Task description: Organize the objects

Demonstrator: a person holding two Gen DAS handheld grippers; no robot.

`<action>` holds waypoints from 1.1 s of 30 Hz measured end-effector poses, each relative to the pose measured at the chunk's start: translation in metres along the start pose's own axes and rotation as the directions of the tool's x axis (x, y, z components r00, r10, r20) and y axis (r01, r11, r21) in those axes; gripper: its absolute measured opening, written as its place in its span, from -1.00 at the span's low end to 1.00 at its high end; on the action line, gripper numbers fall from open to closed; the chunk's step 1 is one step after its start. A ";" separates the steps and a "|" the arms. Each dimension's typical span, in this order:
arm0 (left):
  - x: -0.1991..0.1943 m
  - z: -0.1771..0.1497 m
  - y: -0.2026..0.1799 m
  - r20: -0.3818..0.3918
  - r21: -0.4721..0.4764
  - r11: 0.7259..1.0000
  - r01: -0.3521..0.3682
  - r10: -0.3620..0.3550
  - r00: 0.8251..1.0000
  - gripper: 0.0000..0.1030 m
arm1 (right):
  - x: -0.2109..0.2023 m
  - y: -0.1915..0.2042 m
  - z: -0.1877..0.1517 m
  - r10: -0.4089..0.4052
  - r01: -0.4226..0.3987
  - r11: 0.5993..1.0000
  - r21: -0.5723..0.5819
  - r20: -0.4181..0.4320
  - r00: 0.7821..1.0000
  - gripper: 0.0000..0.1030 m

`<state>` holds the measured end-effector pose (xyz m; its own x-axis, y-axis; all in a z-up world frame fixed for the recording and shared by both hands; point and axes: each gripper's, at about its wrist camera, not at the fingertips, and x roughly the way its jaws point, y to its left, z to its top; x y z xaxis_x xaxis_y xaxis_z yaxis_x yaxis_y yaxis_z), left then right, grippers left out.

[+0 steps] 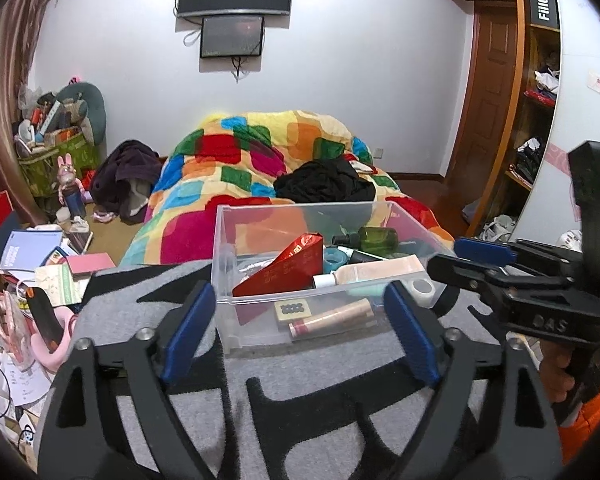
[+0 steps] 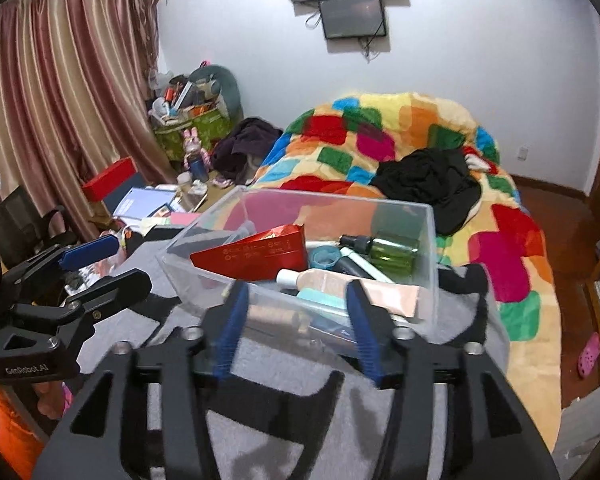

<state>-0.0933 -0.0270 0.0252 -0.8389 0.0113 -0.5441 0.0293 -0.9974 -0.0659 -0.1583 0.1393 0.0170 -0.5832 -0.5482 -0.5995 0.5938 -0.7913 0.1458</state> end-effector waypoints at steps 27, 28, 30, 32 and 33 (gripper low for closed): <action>-0.007 -0.023 -0.006 -0.019 -0.035 0.999 0.017 -0.018 1.000 0.96 | -0.032 0.005 -0.028 -0.093 0.090 0.995 0.040 0.074 0.993 0.76; -0.007 -0.023 -0.006 -0.020 -0.036 0.999 0.018 -0.019 1.000 0.96 | -0.031 0.005 -0.029 -0.093 0.090 0.995 0.041 0.072 0.993 0.76; -0.007 -0.024 -0.005 -0.021 -0.039 0.999 0.020 -0.021 1.000 0.96 | -0.030 0.005 -0.030 -0.091 0.088 0.995 0.042 0.069 0.993 0.76; -0.006 -0.024 -0.004 -0.023 -0.042 0.999 0.021 -0.022 1.000 0.96 | -0.030 0.005 -0.030 -0.091 0.088 0.995 0.042 0.068 0.994 0.76; -0.007 -0.024 -0.004 -0.023 -0.044 0.999 0.022 -0.023 0.999 0.96 | -0.030 0.006 -0.030 -0.091 0.088 0.995 0.043 0.068 0.994 0.76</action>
<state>-0.0748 -0.0209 0.0088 -0.8264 0.0356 -0.5620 0.0348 -0.9929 -0.1139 -0.1206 0.1597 0.0124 -0.6711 -0.4914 -0.5552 0.5160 -0.8473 0.1263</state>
